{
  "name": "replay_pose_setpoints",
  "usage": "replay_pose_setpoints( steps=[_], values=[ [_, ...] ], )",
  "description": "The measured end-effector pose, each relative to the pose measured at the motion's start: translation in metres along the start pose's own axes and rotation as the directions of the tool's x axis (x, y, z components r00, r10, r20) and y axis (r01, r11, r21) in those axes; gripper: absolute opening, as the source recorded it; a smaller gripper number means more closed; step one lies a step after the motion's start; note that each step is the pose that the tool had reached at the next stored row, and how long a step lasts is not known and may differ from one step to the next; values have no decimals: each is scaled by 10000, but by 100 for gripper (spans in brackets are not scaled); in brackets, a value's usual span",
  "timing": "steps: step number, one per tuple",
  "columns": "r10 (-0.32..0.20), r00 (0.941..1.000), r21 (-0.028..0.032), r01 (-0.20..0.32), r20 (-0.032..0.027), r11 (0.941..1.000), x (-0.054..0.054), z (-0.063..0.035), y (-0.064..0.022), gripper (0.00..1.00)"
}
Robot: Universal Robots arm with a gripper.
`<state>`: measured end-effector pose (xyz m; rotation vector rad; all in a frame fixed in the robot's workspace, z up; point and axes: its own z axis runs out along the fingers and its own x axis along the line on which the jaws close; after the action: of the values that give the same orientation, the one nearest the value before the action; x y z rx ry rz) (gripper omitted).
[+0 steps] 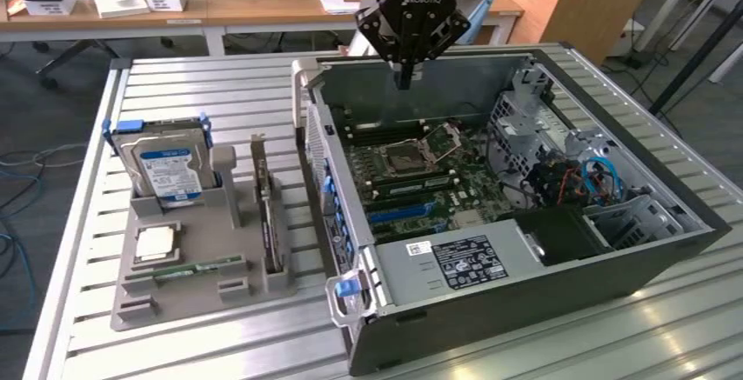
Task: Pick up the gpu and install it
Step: 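Reach for the gpu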
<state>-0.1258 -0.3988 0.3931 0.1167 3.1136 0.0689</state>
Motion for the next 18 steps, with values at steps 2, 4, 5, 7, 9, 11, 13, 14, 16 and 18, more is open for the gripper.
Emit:
replay_pose_setpoints(
  steps=[2, 4, 5, 7, 9, 11, 13, 14, 16, 18],
  values=[
    [0, 10000, 0, 0, 0, 10000, 14, 1, -1, 10],
    [-1, 10000, 1, 1, 0, 10000, 28, 1, -2, 10],
    [0, 10000, 0, 0, 0, 10000, 36, 2, -2, 10],
    [0, 10000, 1, 0, 0, 10000, 49, 2, -3, 10],
    [-1, 10000, 0, 1, 0, 10000, 60, 3, -3, 10],
    [-1, 10000, 1, 1, 0, 10000, 72, 3, -4, 10],
    [-1, 10000, 1, 1, 0, 10000, 85, 3, -5, 10],
    [0, 10000, 1, 0, 0, 10000, 92, 3, -5, 10],
    [0, 10000, 0, 0, 0, 10000, 105, 4, -6, 10],
    [-1, 10000, 1, 1, 0, 10000, 118, 4, -7, 10]
  ],
)
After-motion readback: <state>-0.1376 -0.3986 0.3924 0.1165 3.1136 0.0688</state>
